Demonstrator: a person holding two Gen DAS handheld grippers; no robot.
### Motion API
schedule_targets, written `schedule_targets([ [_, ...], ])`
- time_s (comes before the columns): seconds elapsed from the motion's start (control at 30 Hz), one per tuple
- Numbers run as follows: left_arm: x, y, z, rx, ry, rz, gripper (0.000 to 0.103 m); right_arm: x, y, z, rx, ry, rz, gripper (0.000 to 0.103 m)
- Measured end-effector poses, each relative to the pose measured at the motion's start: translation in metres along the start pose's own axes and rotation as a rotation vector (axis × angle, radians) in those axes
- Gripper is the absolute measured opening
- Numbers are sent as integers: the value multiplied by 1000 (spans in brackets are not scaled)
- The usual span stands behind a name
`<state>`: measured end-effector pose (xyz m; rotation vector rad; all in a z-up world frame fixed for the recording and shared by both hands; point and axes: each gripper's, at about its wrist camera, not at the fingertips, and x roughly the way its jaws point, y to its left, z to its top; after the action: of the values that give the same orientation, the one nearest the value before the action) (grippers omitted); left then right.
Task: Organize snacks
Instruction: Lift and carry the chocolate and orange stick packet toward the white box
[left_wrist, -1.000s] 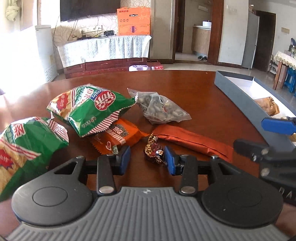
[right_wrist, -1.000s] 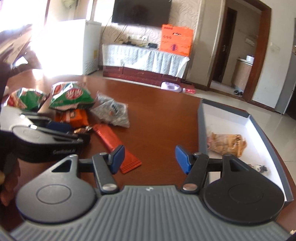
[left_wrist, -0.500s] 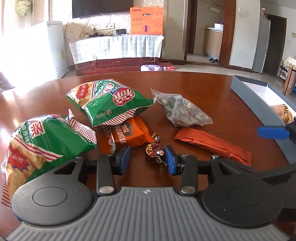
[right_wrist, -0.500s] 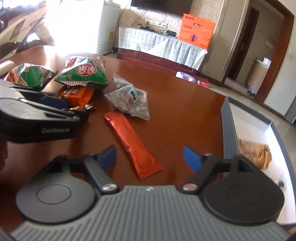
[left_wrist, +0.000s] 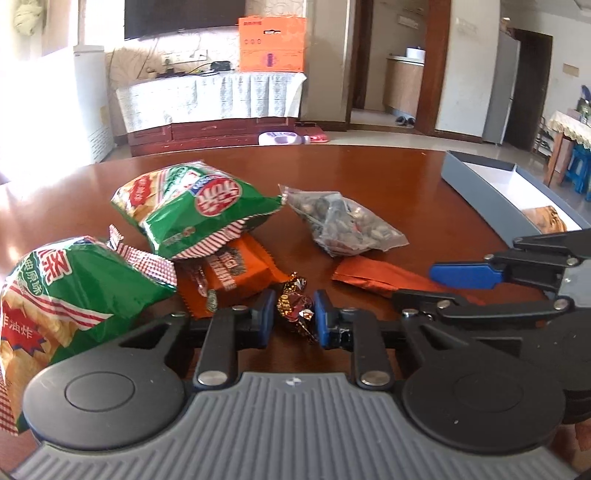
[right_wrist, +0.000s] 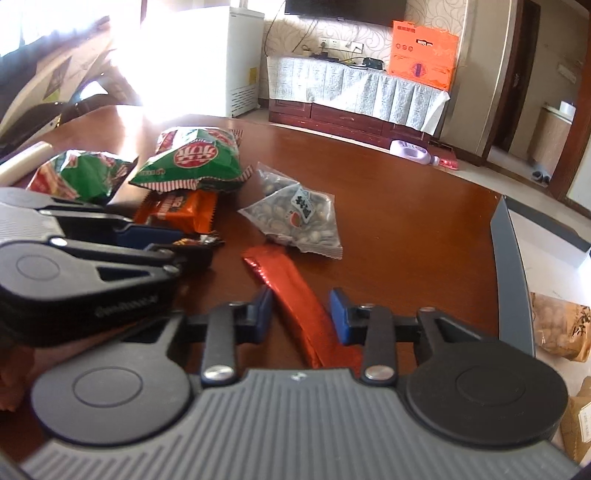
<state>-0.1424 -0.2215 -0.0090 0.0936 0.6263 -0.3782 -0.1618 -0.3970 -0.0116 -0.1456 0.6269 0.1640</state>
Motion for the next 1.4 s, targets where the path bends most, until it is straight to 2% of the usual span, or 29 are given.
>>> schedule_targets([
  [0.43,-10,-12,-7,45,-24,-4,27,-20,8,-6,-11,5,-39,25],
  [0.8,-15,-17,-9,64,-28,13,27,-43,2,-10,29,-46,-97,25],
  [1.4,-39,-25,-5,48,-51,42,27,-80,7,-15,88,-138,-109,25],
])
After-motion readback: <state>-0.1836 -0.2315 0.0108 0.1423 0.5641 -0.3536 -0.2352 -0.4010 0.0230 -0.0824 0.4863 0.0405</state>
